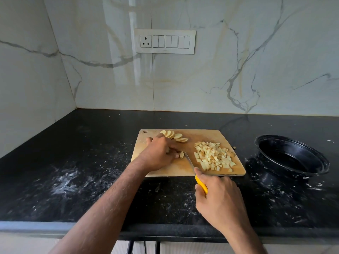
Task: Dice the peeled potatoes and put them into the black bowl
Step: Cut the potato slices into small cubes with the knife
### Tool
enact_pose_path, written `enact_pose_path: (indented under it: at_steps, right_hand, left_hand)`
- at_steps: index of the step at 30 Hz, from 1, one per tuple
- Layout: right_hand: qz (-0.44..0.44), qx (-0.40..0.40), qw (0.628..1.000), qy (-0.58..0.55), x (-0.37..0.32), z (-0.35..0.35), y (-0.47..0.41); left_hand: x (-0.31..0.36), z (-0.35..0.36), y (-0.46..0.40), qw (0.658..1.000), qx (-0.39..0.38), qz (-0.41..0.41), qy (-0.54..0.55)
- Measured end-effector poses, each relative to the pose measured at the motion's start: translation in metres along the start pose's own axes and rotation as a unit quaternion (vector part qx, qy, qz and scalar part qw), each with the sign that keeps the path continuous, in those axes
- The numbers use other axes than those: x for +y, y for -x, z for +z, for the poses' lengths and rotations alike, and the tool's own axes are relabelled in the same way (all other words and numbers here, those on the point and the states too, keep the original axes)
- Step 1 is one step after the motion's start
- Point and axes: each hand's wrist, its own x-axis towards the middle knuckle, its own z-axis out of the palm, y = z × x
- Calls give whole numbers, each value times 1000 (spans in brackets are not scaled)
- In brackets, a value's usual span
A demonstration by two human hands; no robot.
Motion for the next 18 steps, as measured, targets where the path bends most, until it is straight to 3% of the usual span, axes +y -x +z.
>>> enact_pose_path:
  at_steps: [11,18]
  right_hand:
    - [7,0,1000,8,0,1,1]
    - [-2,5,1000,6,2,1,1]
  left_hand:
    - [6,12,-2,993,45,-39,-101]
    - [6,12,-1,996,7,9,-86]
